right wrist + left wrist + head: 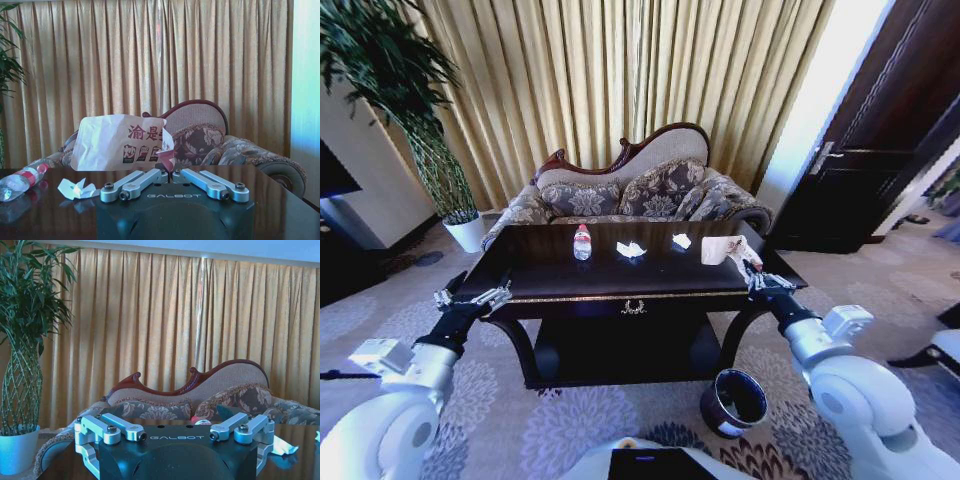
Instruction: Move to the front of the table and place the trash on the table into the trash bin.
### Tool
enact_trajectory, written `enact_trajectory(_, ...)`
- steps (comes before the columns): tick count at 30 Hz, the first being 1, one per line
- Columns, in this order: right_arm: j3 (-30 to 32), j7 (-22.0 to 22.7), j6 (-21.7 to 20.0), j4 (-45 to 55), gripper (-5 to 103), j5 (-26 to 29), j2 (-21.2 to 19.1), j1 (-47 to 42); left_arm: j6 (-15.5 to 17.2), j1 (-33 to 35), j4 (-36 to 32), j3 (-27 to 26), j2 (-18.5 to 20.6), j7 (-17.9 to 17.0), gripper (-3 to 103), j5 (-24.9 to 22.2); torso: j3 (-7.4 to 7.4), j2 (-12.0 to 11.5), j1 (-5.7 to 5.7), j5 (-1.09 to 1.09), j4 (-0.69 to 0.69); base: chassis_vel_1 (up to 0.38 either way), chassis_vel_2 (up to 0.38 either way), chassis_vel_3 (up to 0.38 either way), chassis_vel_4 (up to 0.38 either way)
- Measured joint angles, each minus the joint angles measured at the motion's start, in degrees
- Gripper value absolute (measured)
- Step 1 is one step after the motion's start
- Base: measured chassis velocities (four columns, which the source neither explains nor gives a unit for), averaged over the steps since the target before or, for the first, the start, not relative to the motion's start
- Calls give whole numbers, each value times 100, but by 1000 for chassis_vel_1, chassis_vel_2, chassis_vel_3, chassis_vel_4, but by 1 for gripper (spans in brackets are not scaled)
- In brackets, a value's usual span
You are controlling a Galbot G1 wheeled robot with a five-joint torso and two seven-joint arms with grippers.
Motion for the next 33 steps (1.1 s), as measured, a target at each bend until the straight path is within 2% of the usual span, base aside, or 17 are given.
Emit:
enact_trajectory(19, 7, 5, 25, -2, 0, -40, 30, -21, -17, 0, 0, -8, 0, 25, 100, 8, 0, 0, 0, -1, 0, 115, -112, -115, 115)
enact_trajectory(25, -65, -332, 199, -171, 0, -360, 203, -237, -21, -15, 0, -11, -5, 25, 100, -3, -2, 1, -2, 0, 0, 83, -88, -84, 76)
enact_trajectory(28, -132, -357, 205, -456, 0, -480, 292, -261, -21, -23, 0, -11, -4, 25, 100, -10, -2, 2, -2, -1, -1, 12, -9, -17, 11)
enact_trajectory(33, -269, -453, 300, -1928, 0, -837, 401, -203, -21, -24, 1, -20, -11, 24, 100, -16, 1, -1, 2, 1, 0, 0, 0, 0, 0)
